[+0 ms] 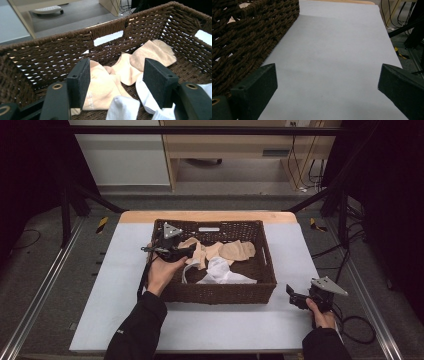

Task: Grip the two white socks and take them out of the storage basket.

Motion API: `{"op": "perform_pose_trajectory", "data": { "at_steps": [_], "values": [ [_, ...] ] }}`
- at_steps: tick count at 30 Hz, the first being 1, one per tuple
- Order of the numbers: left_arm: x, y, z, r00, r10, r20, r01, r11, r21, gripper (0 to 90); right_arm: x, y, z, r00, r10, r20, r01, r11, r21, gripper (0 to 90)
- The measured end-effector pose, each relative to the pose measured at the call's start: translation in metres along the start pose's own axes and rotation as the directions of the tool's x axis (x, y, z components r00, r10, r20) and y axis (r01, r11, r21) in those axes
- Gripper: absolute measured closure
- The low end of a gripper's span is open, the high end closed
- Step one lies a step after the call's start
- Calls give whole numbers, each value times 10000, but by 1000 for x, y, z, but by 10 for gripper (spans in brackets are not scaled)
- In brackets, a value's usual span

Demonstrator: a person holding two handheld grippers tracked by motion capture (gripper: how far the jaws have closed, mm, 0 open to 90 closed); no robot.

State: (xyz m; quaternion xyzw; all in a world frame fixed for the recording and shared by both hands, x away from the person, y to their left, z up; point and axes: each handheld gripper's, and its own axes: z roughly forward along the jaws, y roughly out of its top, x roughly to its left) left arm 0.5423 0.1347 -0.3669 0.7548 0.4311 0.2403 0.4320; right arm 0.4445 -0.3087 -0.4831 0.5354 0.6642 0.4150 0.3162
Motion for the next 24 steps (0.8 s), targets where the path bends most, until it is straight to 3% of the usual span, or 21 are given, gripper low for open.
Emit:
{"op": "perform_pose_trajectory", "data": {
  "at_steps": [3,7,10,15,24],
  "values": [
    [6,0,3,9995,252,-187,-255,9995,-169,390,0,0,0,10000,-16,28,17,10000,-24,27],
    [12,-3,8,9997,180,-170,-179,9998,69,382,0,0,0,10000,2,6,-2,10000,-7,27],
    [12,-9,14,9975,698,103,-702,9960,557,383,0,0,0,10000,3,-20,-3,10000,7,27],
    [9,-17,20,9956,839,412,-879,9903,1076,382,0,0,0,10000,-21,-13,21,10000,-5,27],
    [-2,-23,28,9813,1726,855,-1852,9676,1719,370,0,0,0,10000,-25,-39,25,10000,15,27]
  ]
}}
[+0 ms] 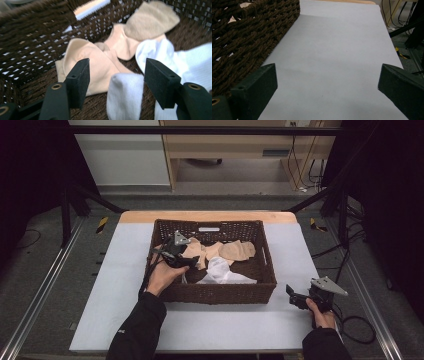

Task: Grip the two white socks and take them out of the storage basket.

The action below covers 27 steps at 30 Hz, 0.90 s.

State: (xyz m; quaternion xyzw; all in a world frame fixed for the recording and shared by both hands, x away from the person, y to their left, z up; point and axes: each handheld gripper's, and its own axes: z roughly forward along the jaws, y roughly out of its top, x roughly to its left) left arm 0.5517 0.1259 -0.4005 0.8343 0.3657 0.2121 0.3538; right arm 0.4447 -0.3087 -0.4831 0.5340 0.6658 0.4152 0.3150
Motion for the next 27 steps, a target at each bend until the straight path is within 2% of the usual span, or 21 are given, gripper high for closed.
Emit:
{"op": "perform_pose_trajectory", "data": {
  "at_steps": [1,3,6,9,12,15,16,20,22,24,27],
  "values": [
    [-1,-2,3,9998,-124,165,120,9998,186,366,0,0,0,10000,2,3,-2,10000,-2,27],
    [-3,-4,9,9995,-12,304,-11,9972,741,366,0,0,0,10000,5,-8,-5,10000,5,27],
    [-5,-4,12,9991,191,387,-227,9953,943,402,0,0,0,10000,-8,-30,8,10000,17,27],
    [-6,-5,14,9985,198,512,-258,9924,1204,495,0,0,0,10000,-4,-28,4,10000,23,27],
    [-7,-5,16,9982,244,544,-322,9884,1482,627,0,0,0,10000,-13,-27,13,10000,19,27],
    [-7,-5,16,9979,262,594,-350,9876,1528,750,0,0,0,10000,-19,-30,19,10000,19,27],
    [-6,-4,16,9980,190,602,-278,9885,1483,791,0,0,0,10000,-17,-34,17,10000,22,27],
    [-3,-3,10,9969,-65,780,-20,9941,1081,863,0,0,0,10000,-22,-35,22,10000,16,27],
    [0,-2,5,9972,-192,727,144,9977,661,873,0,0,0,10000,-22,-35,22,10000,21,27],
    [2,0,0,9968,-420,678,418,9991,43,876,0,0,0,10000,-20,-34,20,10000,20,27],
    [5,4,-10,9952,-758,617,816,9919,-971,877,0,0,0,10000,-21,-36,22,10000,20,27]
  ]
}}
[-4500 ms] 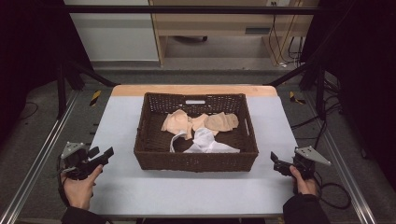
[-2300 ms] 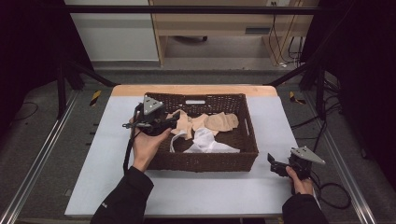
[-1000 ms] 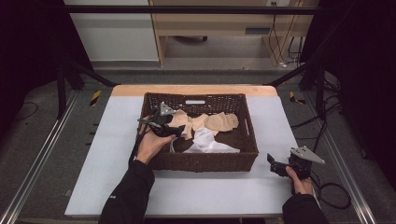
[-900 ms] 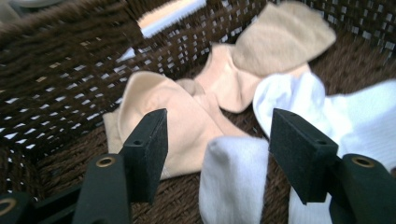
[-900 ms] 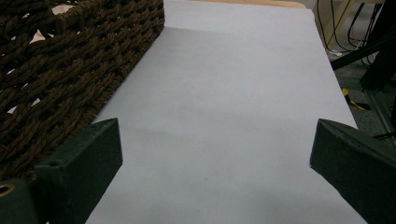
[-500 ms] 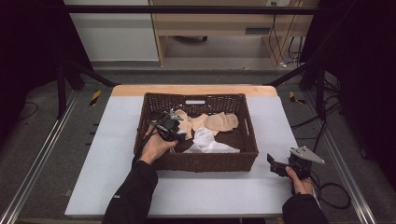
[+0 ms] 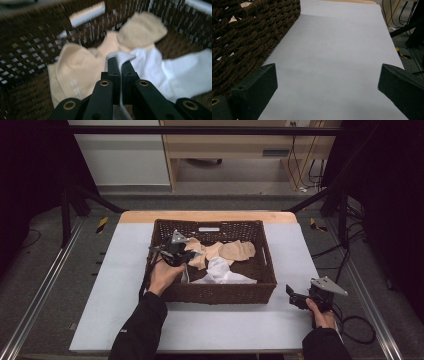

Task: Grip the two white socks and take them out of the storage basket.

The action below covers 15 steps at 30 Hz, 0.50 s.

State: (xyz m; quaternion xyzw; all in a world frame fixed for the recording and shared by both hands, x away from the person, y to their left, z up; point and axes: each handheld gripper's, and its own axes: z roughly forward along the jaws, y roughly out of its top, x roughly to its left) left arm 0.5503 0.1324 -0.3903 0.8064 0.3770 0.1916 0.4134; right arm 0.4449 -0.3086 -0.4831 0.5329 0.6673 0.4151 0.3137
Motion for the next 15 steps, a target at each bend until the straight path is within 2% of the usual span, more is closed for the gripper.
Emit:
{"op": "perform_pose_trajectory", "data": {
  "at_steps": [1,2,3,4,5,7,10,11,12,13,15],
  "values": [
    [1,2,-4,9999,-143,-28,142,9995,-266,877,0,0,0,10000,-3,-1,3,10000,-1,27],
    [1,2,-4,9999,-143,-28,142,9995,-266,877,0,0,0,10000,1,-2,-1,10000,5,27],
    [2,4,-8,9997,-198,-120,190,9979,-624,877,0,0,0,10000,0,-6,0,10000,7,27],
    [3,7,-15,9992,-255,-310,217,9928,-1174,877,0,0,0,10000,-2,-20,3,10000,11,27],
    [3,9,-20,9985,-353,-424,293,9904,-1353,877,0,0,0,10000,-8,-9,9,10000,4,27],
    [4,14,-30,9973,-449,-580,333,9817,-1873,877,0,0,0,10000,-3,-11,3,10000,8,27],
    [5,23,-48,9956,-601,-712,387,9618,-2709,877,0,0,0,10000,-14,-1,14,10000,4,27],
    [5,27,-54,9951,-605,-779,355,9565,-2896,878,0,0,0,10000,-16,2,16,10000,6,27],
    [5,27,-54,9951,-605,-779,355,9565,-2896,878,0,0,0,10000,-16,2,16,10000,6,27],
    [5,32,-63,9947,-593,-835,299,9480,-3168,878,0,0,0,10000,-21,3,20,10000,7,27],
    [4,40,-74,9944,-482,-944,137,9413,-3372,878,0,0,0,10000,-19,4,19,10000,4,27]
  ]
}}
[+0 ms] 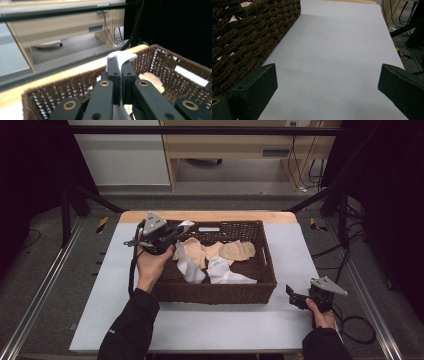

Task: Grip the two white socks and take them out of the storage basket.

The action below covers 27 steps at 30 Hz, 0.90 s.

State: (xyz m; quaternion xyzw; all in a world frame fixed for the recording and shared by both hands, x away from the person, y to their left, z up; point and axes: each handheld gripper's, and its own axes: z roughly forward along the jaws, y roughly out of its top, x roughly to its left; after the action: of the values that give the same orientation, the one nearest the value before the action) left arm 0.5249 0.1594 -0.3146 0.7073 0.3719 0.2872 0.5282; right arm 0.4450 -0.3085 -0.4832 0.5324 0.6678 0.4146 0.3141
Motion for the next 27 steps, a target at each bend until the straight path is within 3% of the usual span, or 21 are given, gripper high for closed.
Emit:
{"op": "perform_pose_trajectory", "data": {
  "at_steps": [9,11,13,24,27],
  "values": [
    [-3,41,-31,9993,251,-276,-278,9943,-1032,879,0,0,0,10000,-2,4,2,10000,-6,27],
    [-3,44,-34,9991,239,-359,-279,9929,-1153,879,0,0,0,10000,-4,0,4,10000,-12,27],
    [3,54,-48,9987,65,-512,-143,9879,-1545,879,0,0,0,10000,8,-6,-8,10000,-15,27],
    [23,64,-88,9964,-266,-806,91,9775,-2107,879,0,0,0,10000,-12,-4,12,10000,5,27],
    [32,68,-106,9944,-275,-1020,36,9739,-2269,879,0,0,0,10000,-1,-9,1,10000,0,27]
  ]
}}
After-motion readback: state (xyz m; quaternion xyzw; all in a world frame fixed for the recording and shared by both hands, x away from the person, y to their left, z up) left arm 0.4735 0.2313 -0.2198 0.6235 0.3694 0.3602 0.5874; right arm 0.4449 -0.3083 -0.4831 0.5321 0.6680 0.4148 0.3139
